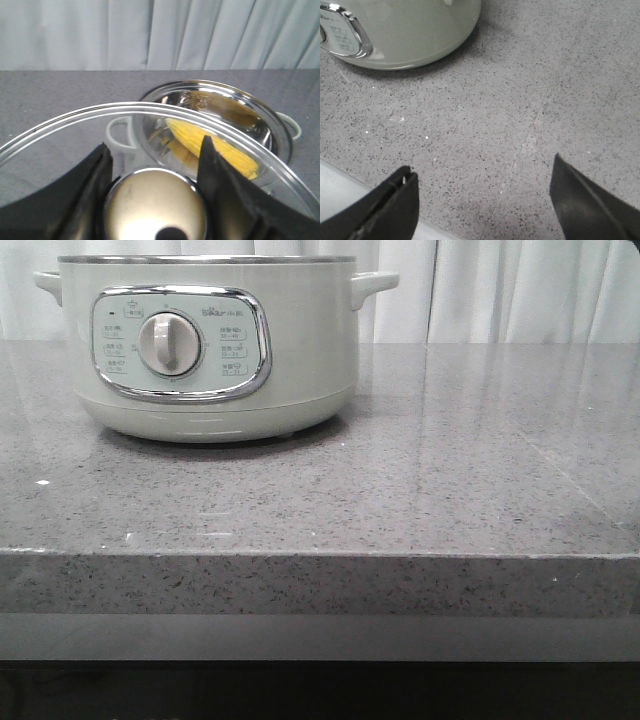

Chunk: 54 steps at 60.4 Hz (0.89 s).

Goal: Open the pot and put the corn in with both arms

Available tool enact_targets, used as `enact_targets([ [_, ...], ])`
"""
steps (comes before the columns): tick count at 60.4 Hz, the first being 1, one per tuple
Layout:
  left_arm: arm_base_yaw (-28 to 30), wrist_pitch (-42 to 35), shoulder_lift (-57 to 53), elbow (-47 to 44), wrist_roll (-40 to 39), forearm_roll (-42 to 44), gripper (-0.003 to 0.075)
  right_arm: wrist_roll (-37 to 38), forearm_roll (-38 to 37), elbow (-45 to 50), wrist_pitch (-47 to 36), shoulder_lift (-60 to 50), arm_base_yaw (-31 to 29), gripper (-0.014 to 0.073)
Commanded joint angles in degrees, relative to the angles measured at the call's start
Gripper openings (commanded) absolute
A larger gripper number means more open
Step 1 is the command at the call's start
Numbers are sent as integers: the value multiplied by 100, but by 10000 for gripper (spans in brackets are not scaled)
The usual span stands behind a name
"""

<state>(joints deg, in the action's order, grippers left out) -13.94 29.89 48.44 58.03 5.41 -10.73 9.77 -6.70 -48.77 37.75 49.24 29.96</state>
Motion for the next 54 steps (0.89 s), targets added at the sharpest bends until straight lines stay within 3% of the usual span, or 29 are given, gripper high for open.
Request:
enact_targets([
  [1,-331,-996,309,503,63,-188,241,-53,-14,-147,-358,-26,-35,561],
  [21,-1182,-1557,1960,1529,63,-49,241,-53,-14,-147,-358,-26,-35,561],
  [54,-1244,-1764,3809,2937,63,298,241,-53,-14,-147,-358,-26,-35,561],
])
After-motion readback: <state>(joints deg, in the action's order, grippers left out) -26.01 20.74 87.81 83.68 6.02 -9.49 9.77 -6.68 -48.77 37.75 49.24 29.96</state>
